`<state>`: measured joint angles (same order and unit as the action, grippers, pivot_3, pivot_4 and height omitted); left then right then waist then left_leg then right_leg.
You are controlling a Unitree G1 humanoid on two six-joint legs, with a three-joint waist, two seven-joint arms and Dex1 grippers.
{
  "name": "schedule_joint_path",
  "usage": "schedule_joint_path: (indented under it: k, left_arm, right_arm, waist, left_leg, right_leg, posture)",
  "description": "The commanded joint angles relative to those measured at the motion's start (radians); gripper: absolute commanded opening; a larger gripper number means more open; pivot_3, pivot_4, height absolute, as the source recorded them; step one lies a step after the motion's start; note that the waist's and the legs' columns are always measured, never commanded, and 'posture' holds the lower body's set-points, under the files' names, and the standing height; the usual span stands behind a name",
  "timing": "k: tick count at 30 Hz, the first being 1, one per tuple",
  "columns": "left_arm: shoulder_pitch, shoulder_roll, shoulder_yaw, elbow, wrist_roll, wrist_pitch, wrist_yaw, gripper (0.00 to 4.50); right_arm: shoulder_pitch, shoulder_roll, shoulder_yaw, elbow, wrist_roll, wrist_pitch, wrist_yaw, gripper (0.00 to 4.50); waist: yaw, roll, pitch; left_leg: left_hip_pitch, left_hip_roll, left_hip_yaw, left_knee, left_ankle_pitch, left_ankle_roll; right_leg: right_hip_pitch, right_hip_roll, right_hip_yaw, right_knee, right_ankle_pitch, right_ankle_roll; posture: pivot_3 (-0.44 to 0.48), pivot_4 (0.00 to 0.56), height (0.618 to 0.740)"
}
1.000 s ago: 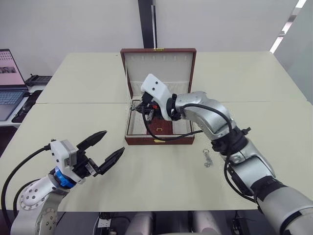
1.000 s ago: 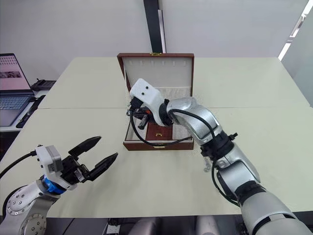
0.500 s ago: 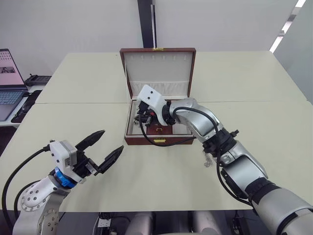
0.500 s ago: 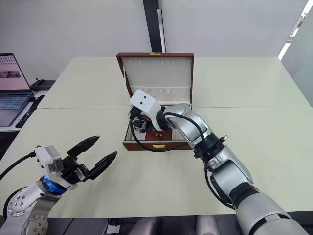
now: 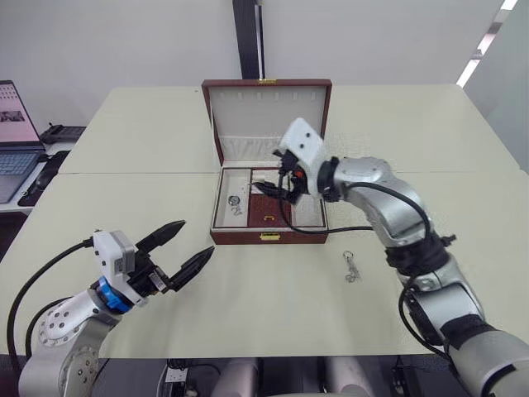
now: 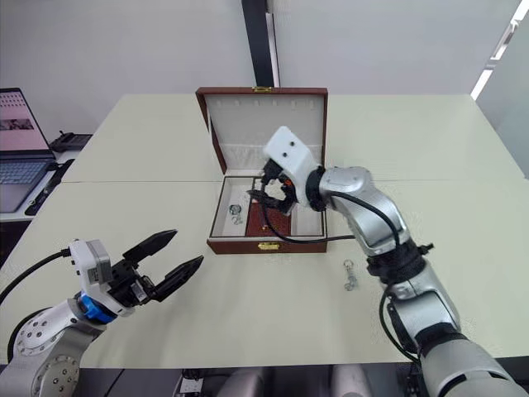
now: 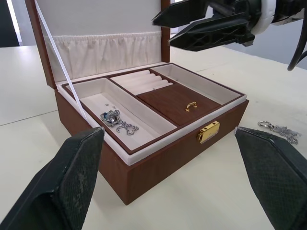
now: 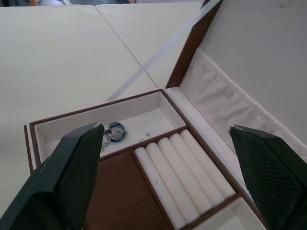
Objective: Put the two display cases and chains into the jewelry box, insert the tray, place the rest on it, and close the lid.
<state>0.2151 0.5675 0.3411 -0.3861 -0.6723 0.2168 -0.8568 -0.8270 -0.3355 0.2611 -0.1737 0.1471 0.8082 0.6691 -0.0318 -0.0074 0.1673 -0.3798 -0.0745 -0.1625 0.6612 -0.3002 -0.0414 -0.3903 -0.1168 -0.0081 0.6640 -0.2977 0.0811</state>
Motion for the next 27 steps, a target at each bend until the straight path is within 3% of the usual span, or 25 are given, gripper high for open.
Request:
schedule_joint_path:
  k: [1, 9, 12, 15, 18, 23, 27]
  left_arm:
    - [-0.011, 0.023, 0.042, 0.007, -0.003, -0.008, -0.006, 4.5]
    - [-0.01, 0.036, 0.102, 0.093, 0.034, -0.023, 0.018, 4.5]
    - [0.008, 0.044, 0.104, 0.111, 0.073, -0.021, 0.034, 4.5]
    - [0.015, 0.043, 0.118, 0.143, 0.103, -0.023, 0.057, 4.5]
    - [0.008, 0.046, 0.14, 0.19, 0.128, -0.028, 0.082, 4.5]
    - [-0.014, 0.054, 0.151, 0.254, 0.163, -0.09, 0.063, 4.5]
    - [-0.031, 0.061, 0.147, 0.282, 0.176, -0.111, 0.053, 4.5]
  right_arm:
    - [0.088, -0.08, -0.127, -0.208, 0.039, 0.021, -0.01, 4.48]
    - [0.443, -0.293, -0.377, -0.408, 0.062, -0.1, 0.019, 4.48]
    - [0.568, -0.266, -0.522, -0.432, 0.134, -0.08, -0.007, 4.48]
    - [0.808, -0.275, -0.614, -0.422, 0.105, -0.22, 0.023, 4.48]
    - [0.951, -0.268, -0.656, -0.398, 0.076, -0.329, 0.009, 4.48]
    - [1.101, -0.253, -0.686, -0.341, 0.034, -0.513, -0.001, 4.48]
    - [1.162, -0.249, -0.702, -0.343, 0.075, -0.521, 0.017, 4.48]
  waist:
    - [0.001, 0.0, 0.0]
    - [0.005, 0.0, 0.0]
    - [0.001, 0.0, 0.0]
    - [0.008, -0.001, -0.001]
    - [0.012, -0.001, 0.0]
    - [0.008, -0.001, -0.001]
    - [0.007, -0.001, -0.001]
  left_leg:
    - [0.0, 0.0, 0.0, 0.0, 0.0, 0.0]
    - [0.0, -0.001, 0.001, 0.0, 0.0, 0.0]
    - [0.001, 0.0, 0.002, 0.0, 0.0, 0.0]
    - [0.001, 0.0, 0.001, 0.0, 0.0, 0.0]
    - [0.0, -0.001, 0.002, 0.0, 0.0, 0.001]
    - [0.006, 0.0, 0.002, 0.0, 0.0, 0.001]
    - [0.006, 0.0, 0.002, 0.0, 0.0, 0.001]
  right_leg:
    - [0.0, 0.0, 0.0, 0.0, 0.0, 0.0]
    - [0.002, 0.0, 0.0, -0.001, 0.0, 0.0]
    - [0.002, 0.001, 0.0, -0.001, 0.0, 0.0]
    - [0.003, 0.0, -0.001, -0.001, 0.0, 0.0]
    - [0.003, 0.0, 0.0, -0.001, 0.0, 0.0]
    - [0.007, 0.001, 0.0, -0.001, 0.0, 0.001]
    - [0.008, 0.001, 0.001, -0.001, 0.0, 0.001]
  posture:
    - [0.0, 0.15, 0.74]
    - [0.0, 0.15, 0.74]
    - [0.0, 0.15, 0.74]
    - [0.0, 0.15, 0.74]
    - [0.0, 0.15, 0.74]
    - [0.0, 0.15, 0.74]
    - [0.0, 0.15, 0.74]
